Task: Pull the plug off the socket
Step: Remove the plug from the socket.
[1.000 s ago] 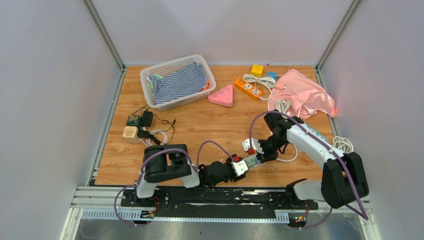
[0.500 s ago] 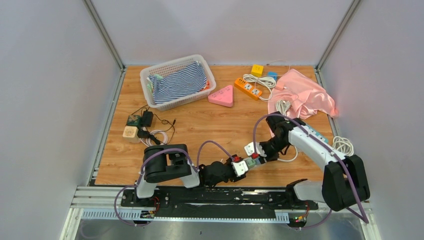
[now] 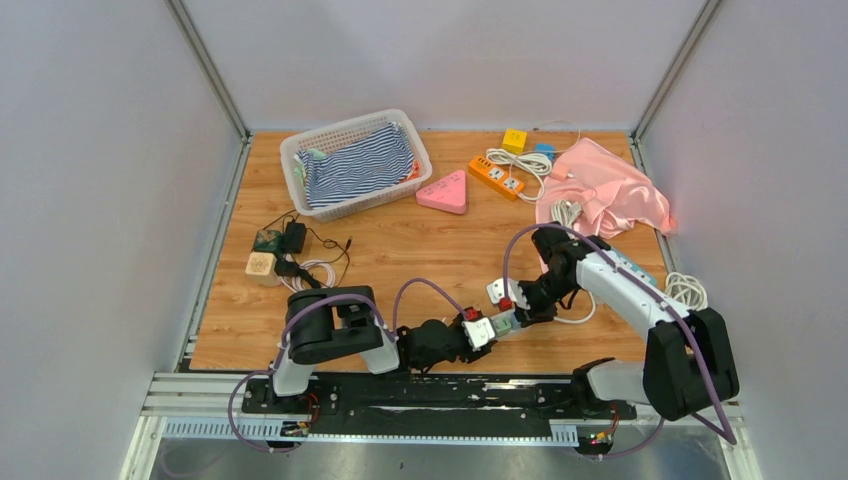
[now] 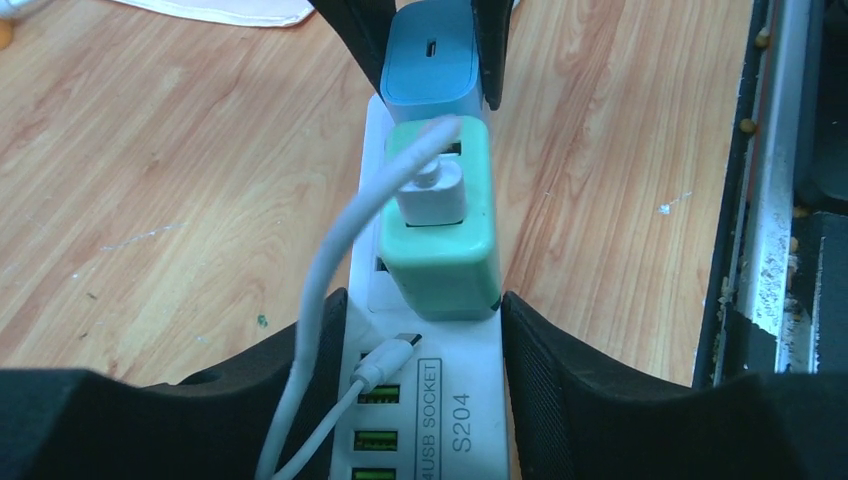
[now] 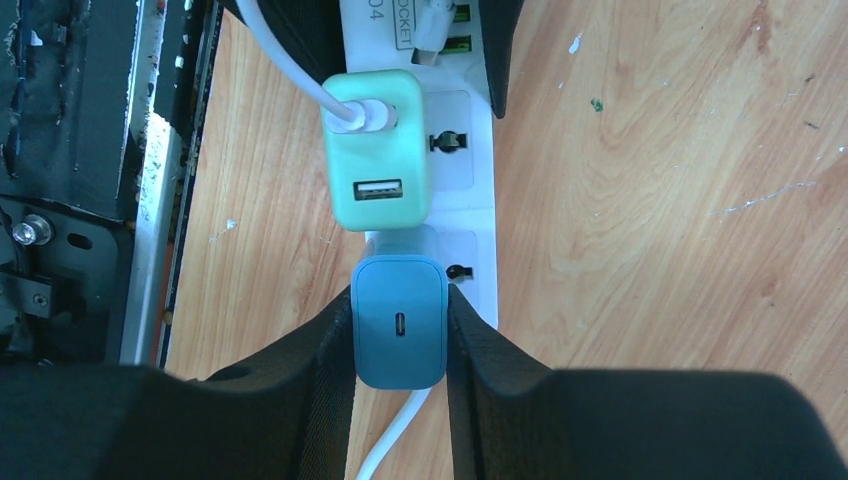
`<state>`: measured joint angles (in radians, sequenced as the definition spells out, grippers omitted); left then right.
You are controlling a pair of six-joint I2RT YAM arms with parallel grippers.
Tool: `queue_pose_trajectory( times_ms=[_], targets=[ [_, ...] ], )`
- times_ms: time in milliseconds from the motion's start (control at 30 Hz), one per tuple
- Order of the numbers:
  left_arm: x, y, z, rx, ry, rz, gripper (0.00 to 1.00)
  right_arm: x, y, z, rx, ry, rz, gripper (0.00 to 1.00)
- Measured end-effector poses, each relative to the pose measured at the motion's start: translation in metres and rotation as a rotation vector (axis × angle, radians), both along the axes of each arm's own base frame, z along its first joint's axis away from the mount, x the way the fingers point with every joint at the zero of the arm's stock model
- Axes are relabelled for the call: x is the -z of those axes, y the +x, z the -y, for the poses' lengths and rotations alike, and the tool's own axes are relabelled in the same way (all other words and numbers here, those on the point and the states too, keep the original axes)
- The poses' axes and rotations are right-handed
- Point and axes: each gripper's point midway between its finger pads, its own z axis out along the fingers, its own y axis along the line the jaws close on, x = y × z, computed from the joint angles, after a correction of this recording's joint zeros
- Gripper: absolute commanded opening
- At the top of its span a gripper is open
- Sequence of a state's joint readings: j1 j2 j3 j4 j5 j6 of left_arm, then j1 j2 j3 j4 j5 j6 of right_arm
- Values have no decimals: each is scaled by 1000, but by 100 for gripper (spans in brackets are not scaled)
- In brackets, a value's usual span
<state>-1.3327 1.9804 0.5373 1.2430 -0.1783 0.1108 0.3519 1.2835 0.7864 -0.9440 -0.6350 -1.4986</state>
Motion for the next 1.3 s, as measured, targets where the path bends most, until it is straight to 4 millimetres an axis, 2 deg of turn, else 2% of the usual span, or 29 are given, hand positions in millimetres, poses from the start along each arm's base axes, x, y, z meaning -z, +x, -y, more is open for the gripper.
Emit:
queue_pose_trajectory(
  times_ms=[300,600,900,1300],
  targets=[
    [0,0,1,39,-39,-84,0,-1,-5,1,-91,44,108,0],
    [0,0,1,40,-46,-95,0,1,0,0,70,-3,-30,0],
    [0,-1,2,48,-46,-96,0,0,-7,1,-48,49,97,0],
    [0,-1,2,53,-46,-98,0,-1,-5,-1,53,33,25,0]
  ],
)
